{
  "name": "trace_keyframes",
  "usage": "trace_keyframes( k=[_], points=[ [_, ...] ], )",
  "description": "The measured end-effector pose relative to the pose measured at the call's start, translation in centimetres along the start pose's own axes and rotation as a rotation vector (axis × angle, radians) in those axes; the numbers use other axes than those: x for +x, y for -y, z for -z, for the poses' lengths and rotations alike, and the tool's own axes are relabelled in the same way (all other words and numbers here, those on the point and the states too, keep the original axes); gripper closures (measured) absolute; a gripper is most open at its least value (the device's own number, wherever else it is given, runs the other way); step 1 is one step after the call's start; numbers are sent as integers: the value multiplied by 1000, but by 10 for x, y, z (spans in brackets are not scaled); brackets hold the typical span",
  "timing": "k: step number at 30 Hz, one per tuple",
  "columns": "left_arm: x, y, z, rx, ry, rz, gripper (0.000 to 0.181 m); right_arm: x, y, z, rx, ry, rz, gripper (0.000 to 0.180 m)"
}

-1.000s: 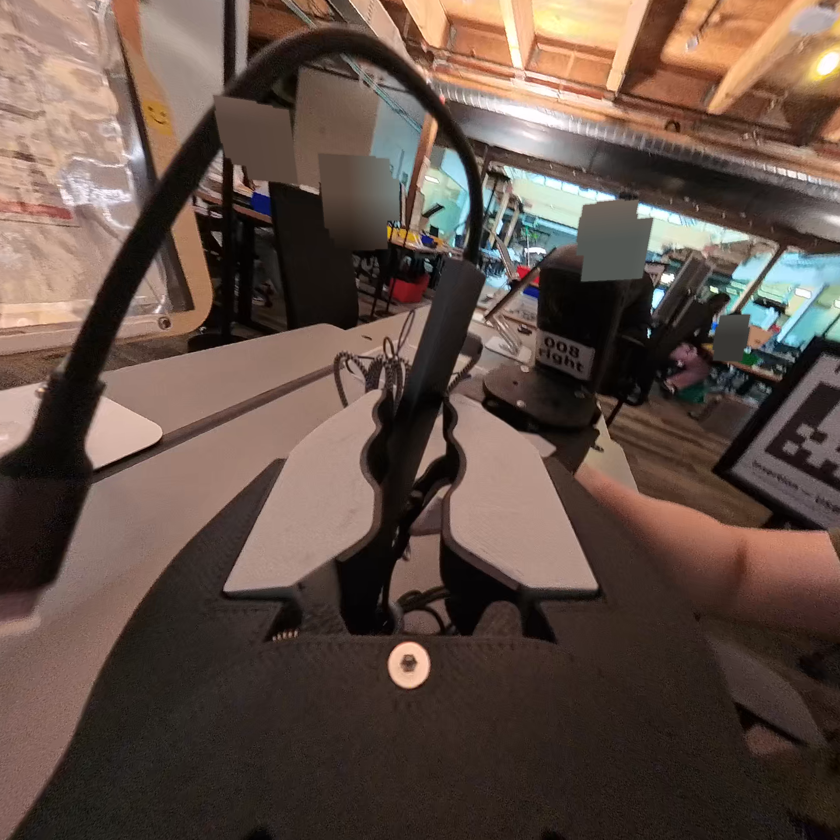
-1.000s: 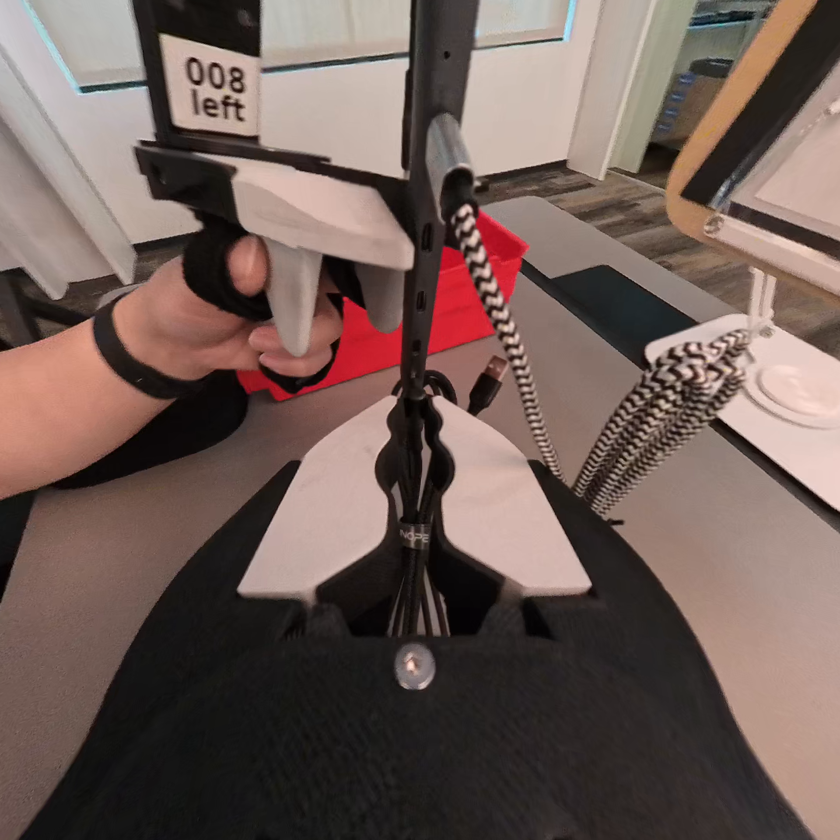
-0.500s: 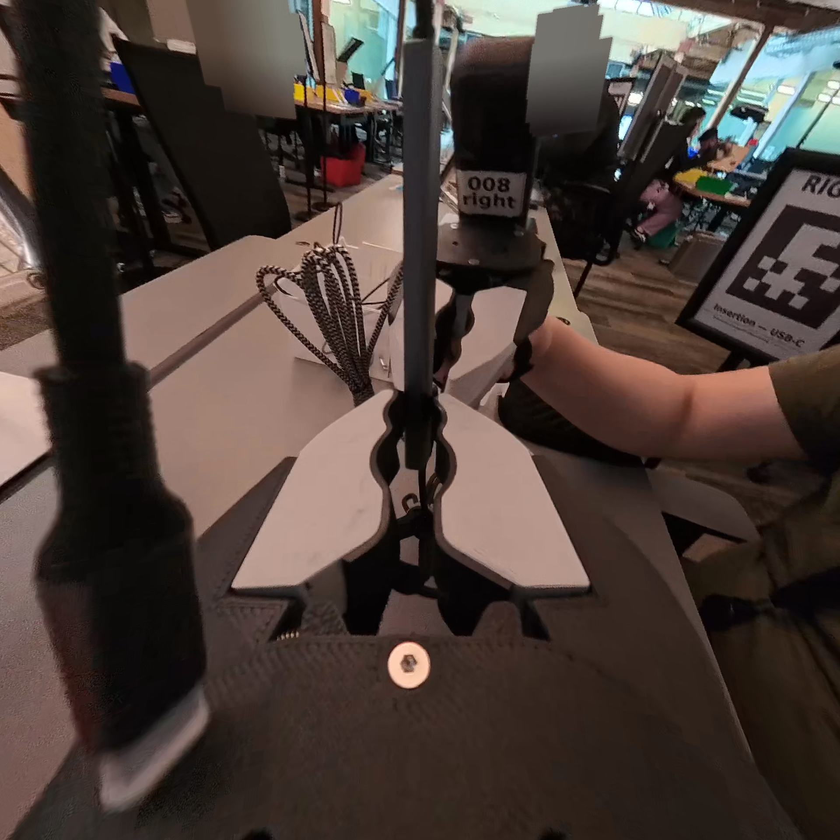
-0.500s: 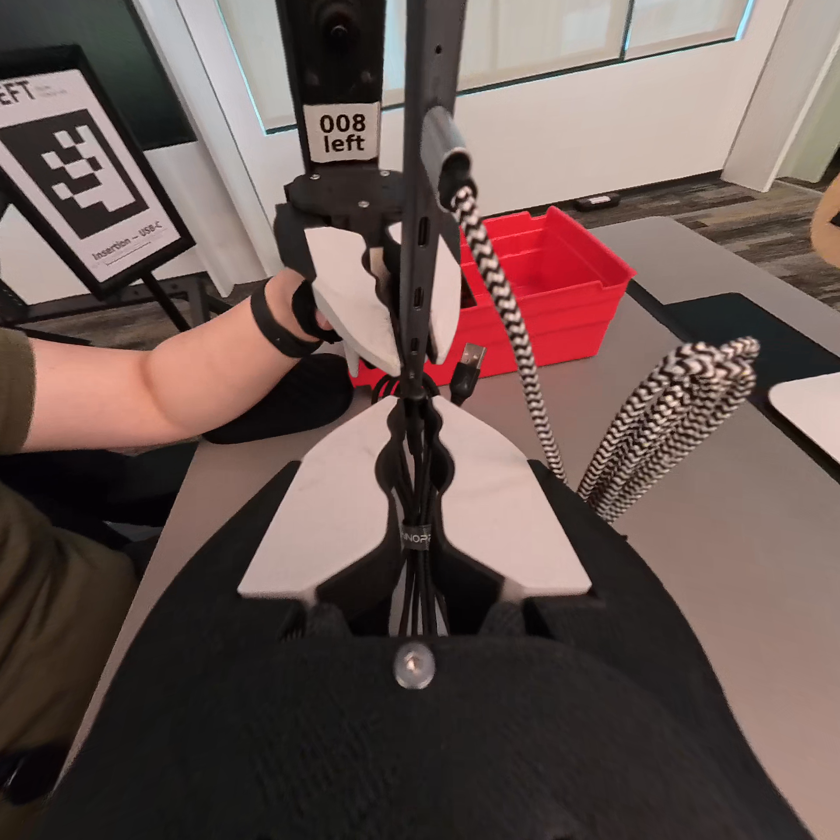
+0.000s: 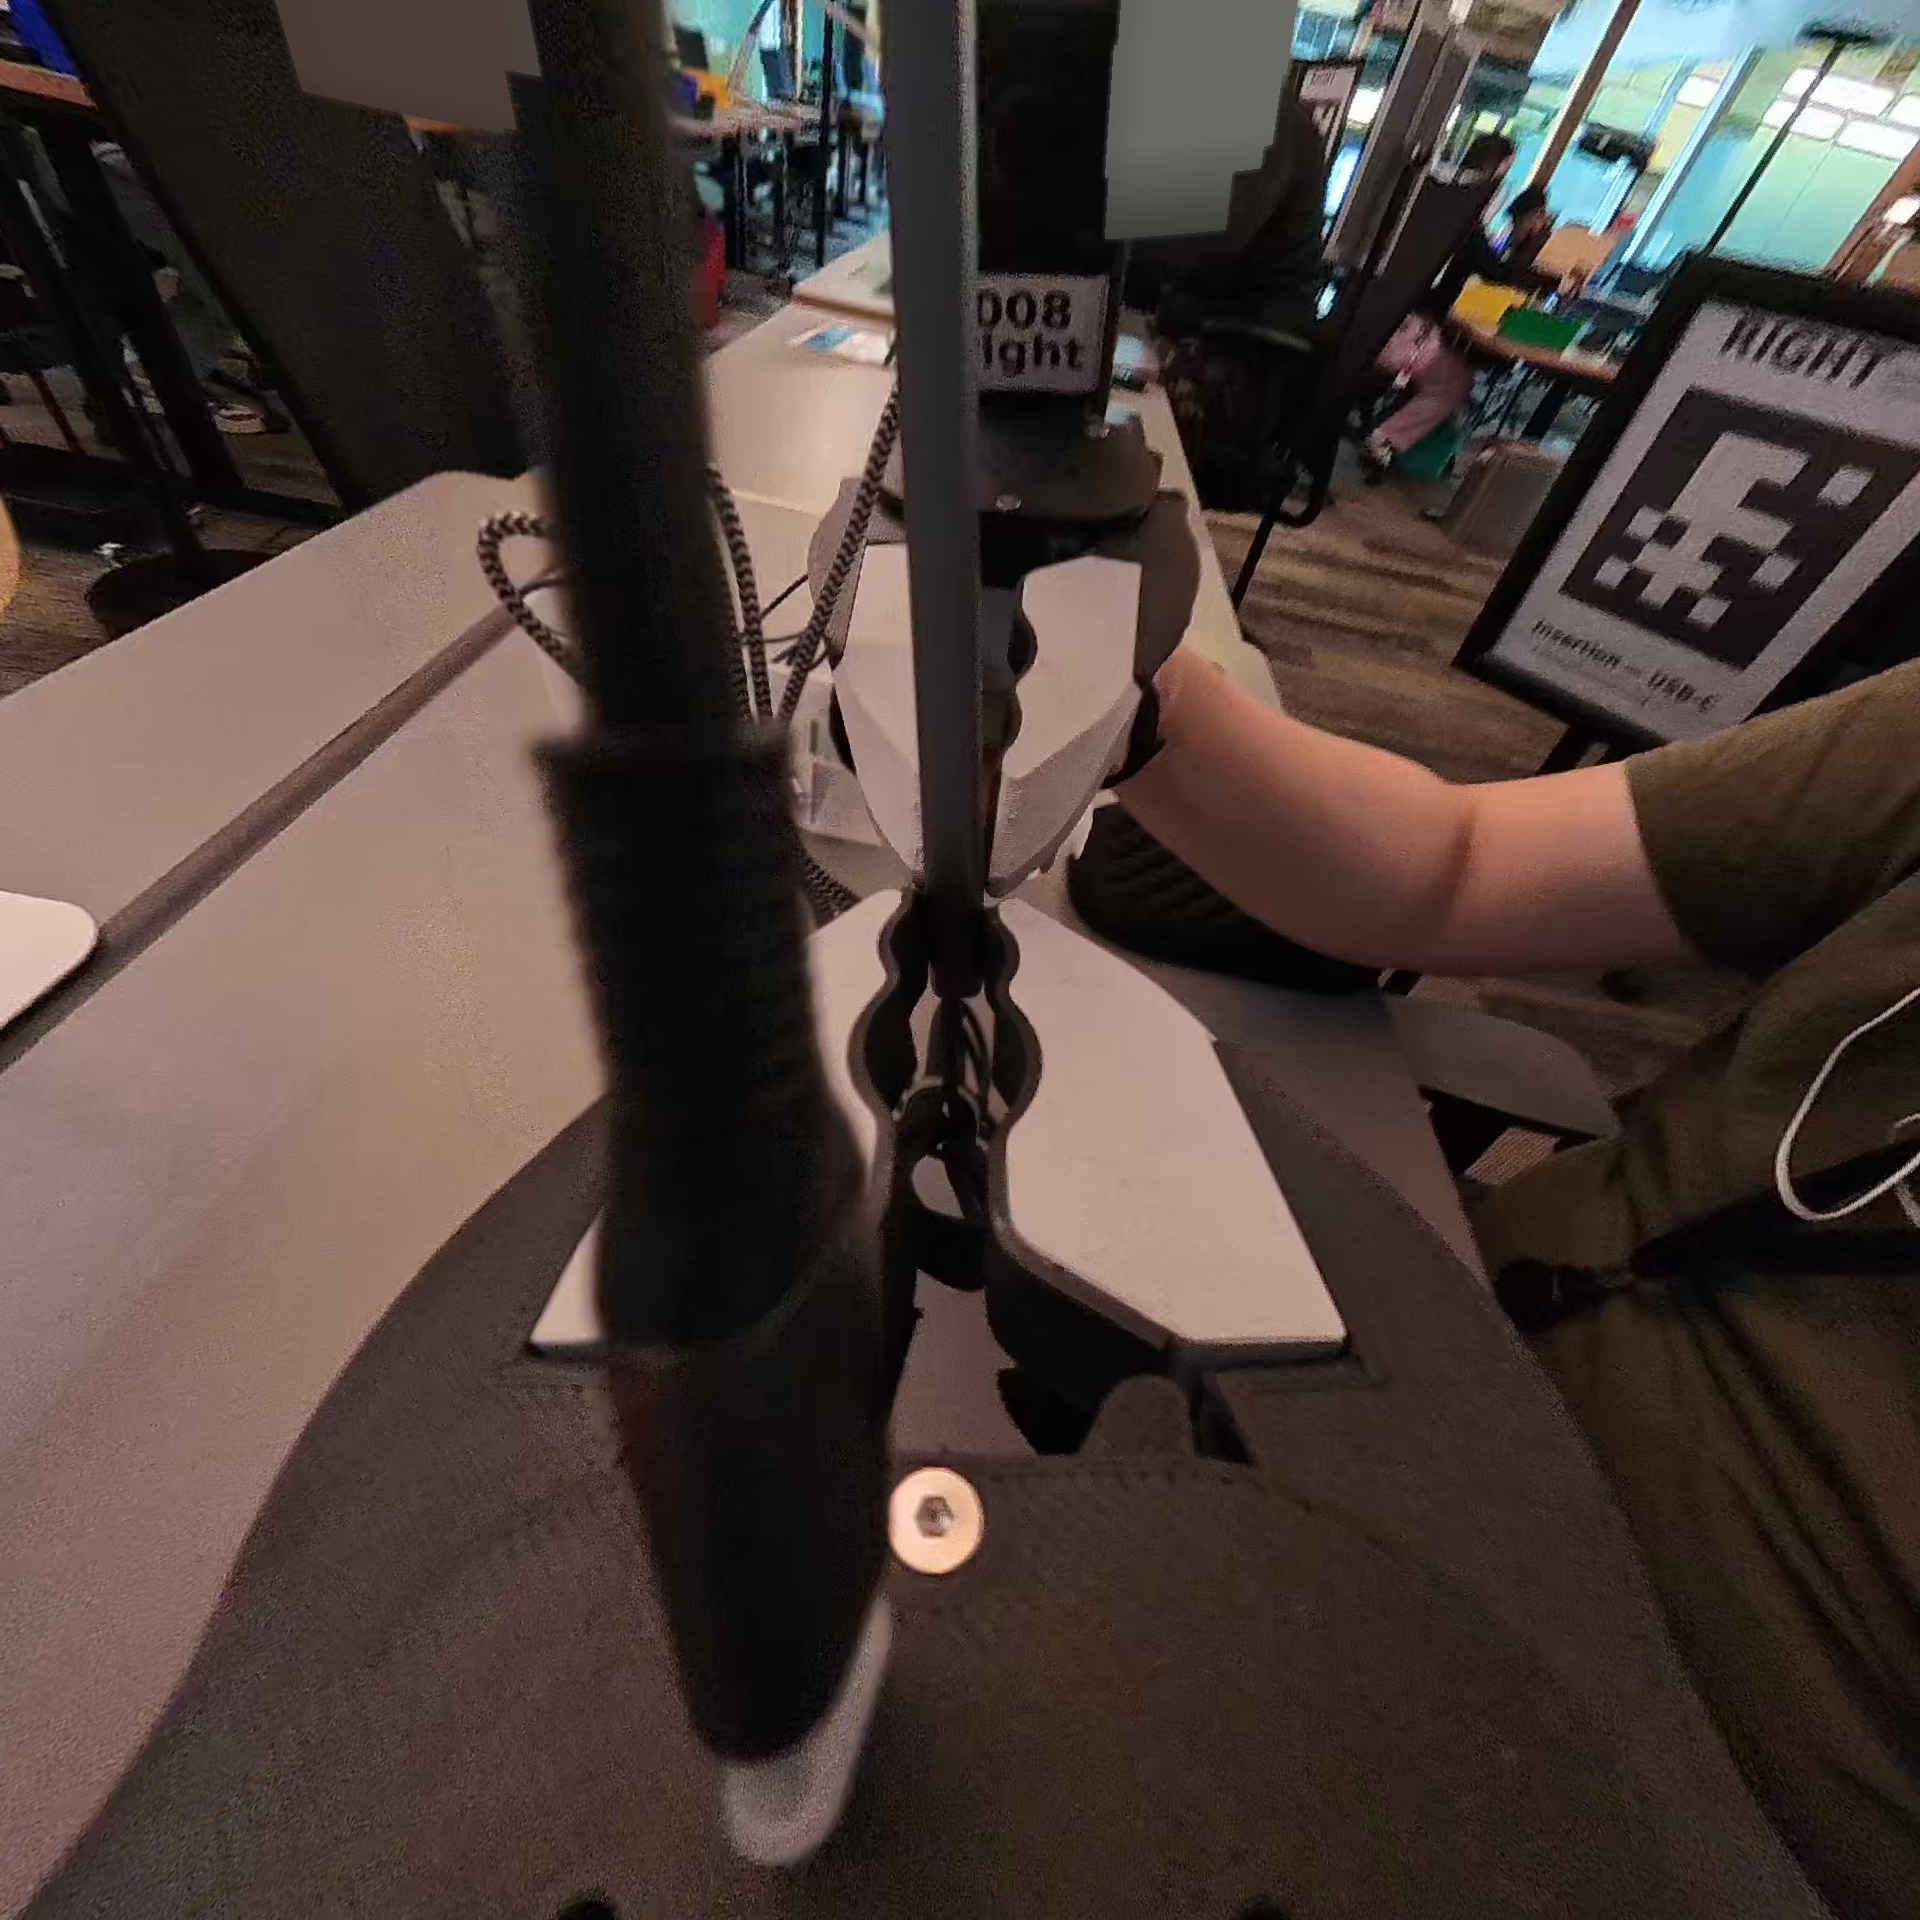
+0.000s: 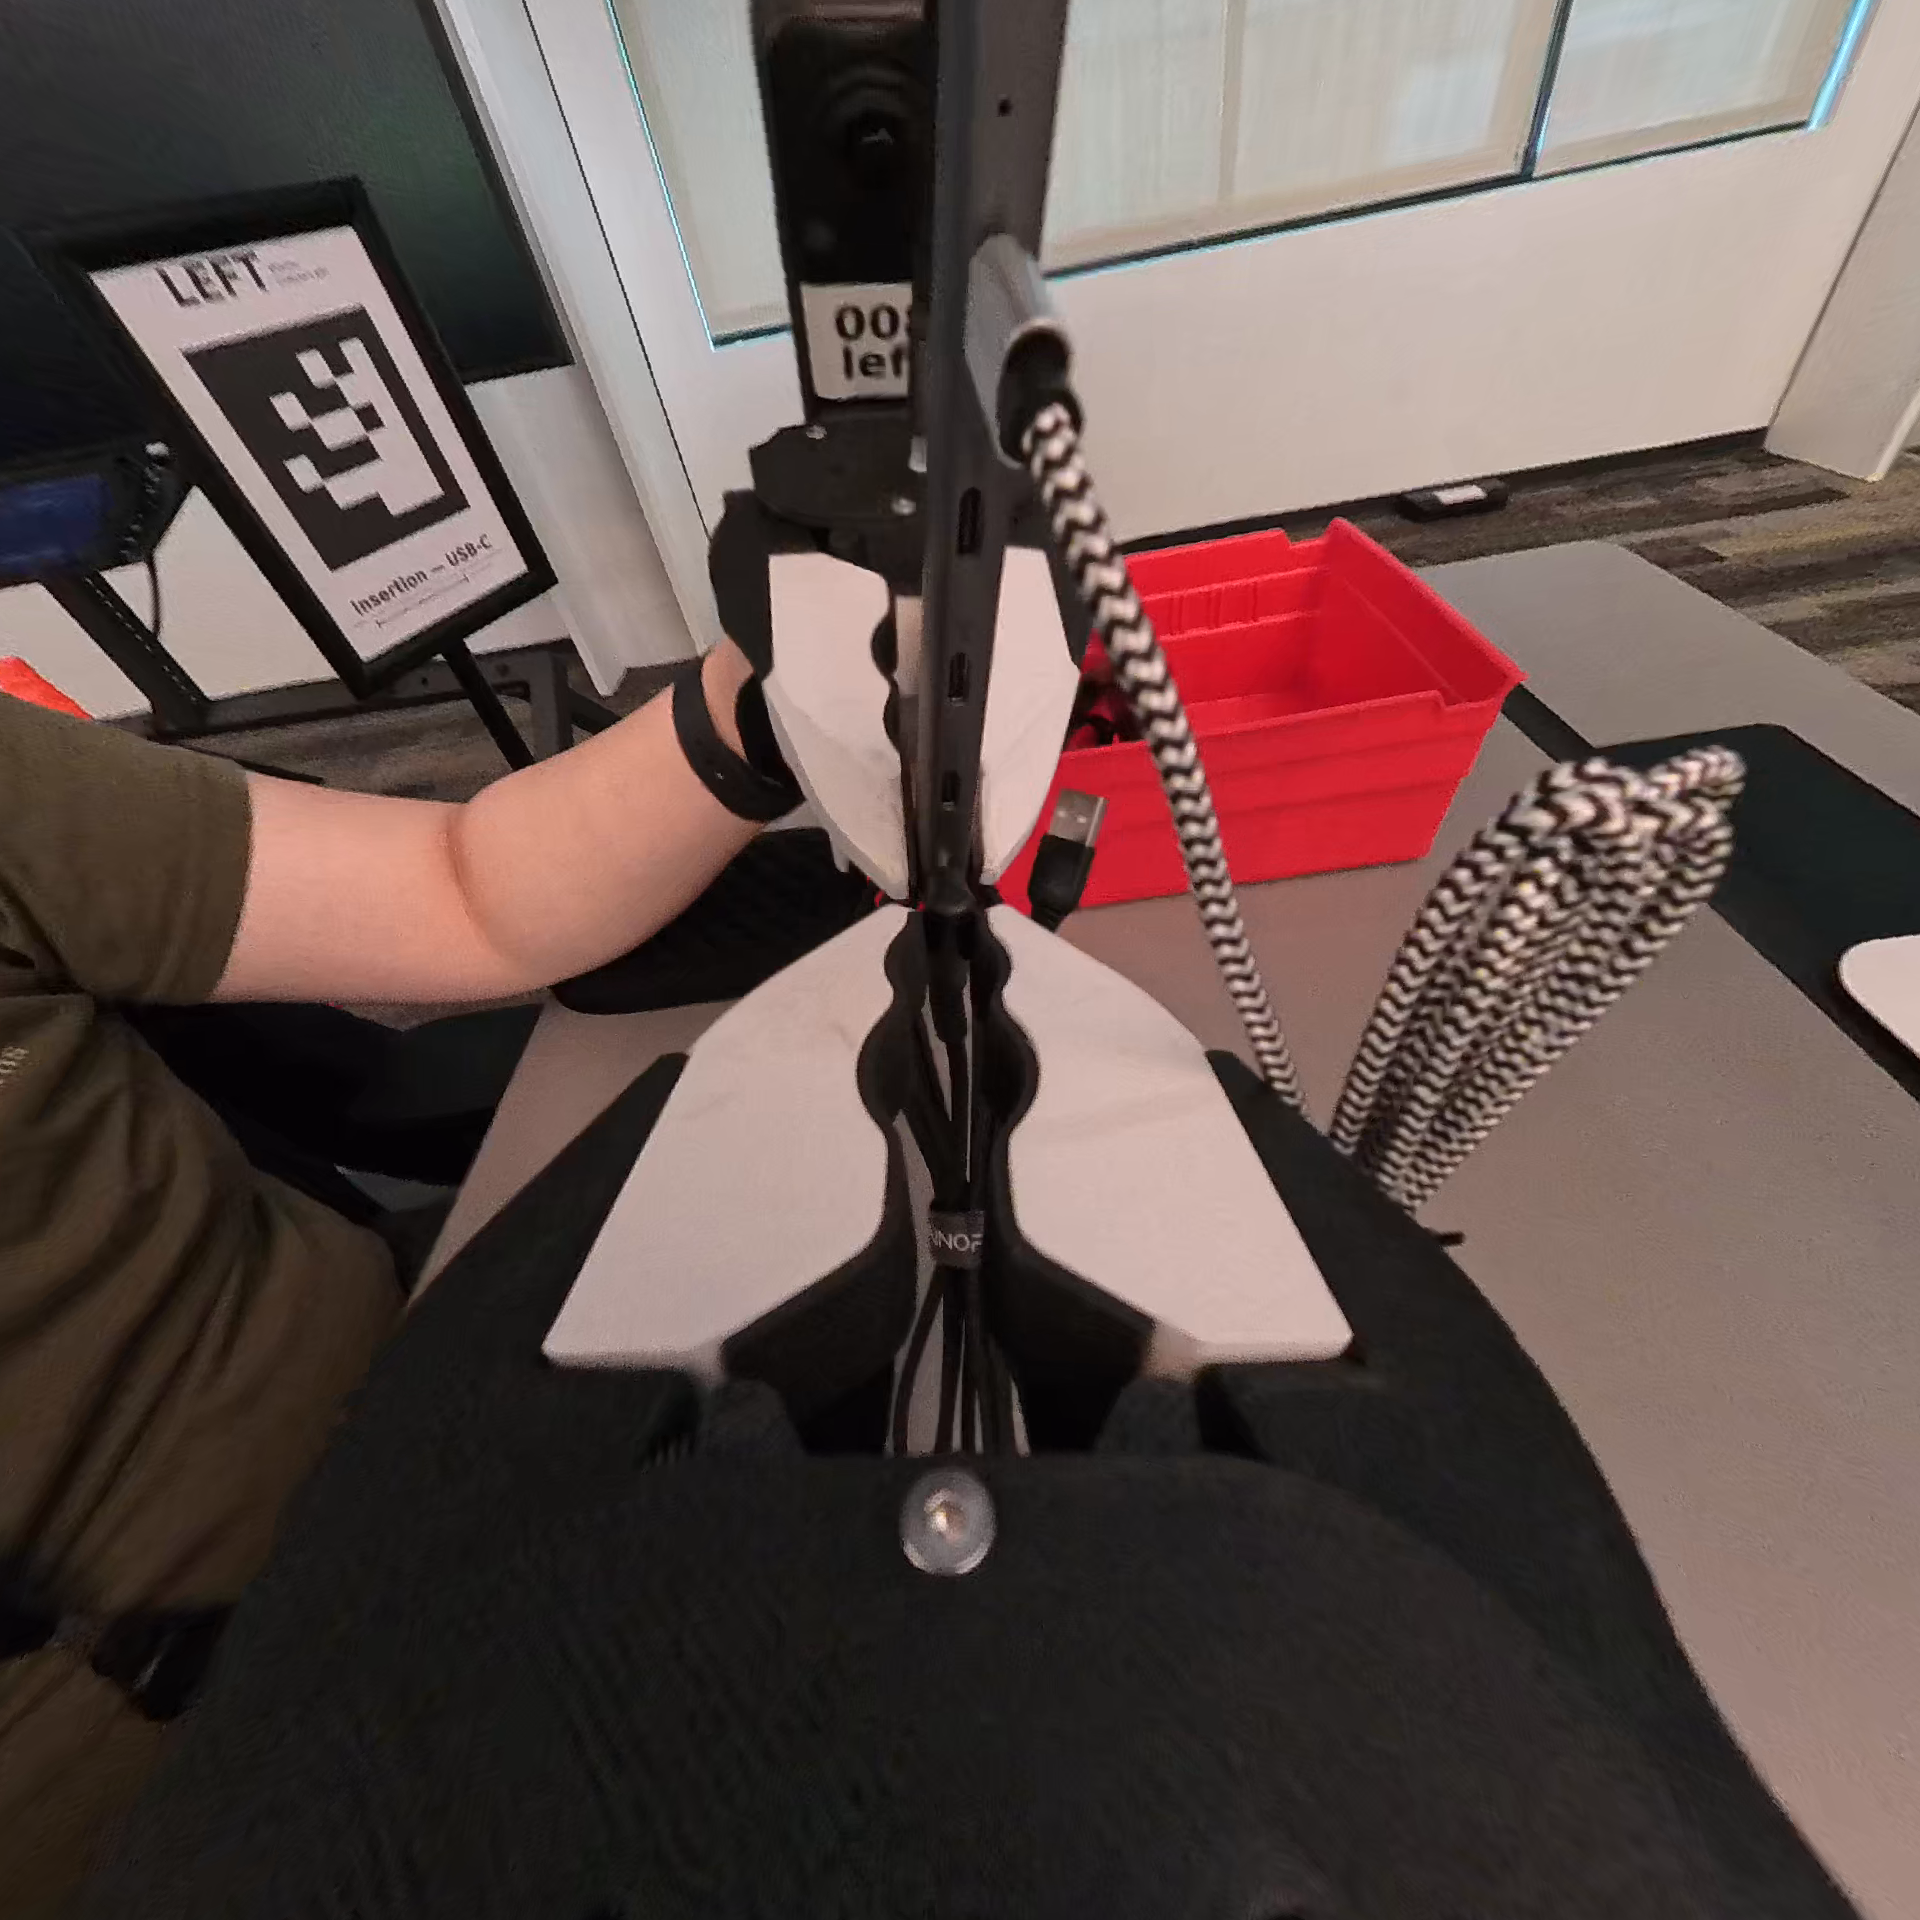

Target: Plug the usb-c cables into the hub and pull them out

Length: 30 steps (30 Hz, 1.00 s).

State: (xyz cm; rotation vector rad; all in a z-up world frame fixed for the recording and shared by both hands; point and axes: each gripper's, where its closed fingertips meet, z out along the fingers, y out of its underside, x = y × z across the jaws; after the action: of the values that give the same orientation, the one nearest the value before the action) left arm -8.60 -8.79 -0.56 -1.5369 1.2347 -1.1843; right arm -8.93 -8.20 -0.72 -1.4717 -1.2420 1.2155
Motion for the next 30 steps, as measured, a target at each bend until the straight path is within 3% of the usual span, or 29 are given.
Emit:
trace_keyframes(
  k=[6, 17, 25, 30],
  points=[
    [2, 9, -3, 94, -61, 75, 172, -3, 9, 6, 84, 52, -37, 173],
    [-8, -8, -11, -41, 28, 38, 171, 6, -19, 0, -44, 25, -30, 172],
    [-5, -3, -4, -42, 32, 37, 171, 3, -11, -4, 17, 39, -27, 173],
    [-6, -10, -7, -86, 43, 10, 171, 4, -16, -5, -38, 12, -10, 173]
  ],
)
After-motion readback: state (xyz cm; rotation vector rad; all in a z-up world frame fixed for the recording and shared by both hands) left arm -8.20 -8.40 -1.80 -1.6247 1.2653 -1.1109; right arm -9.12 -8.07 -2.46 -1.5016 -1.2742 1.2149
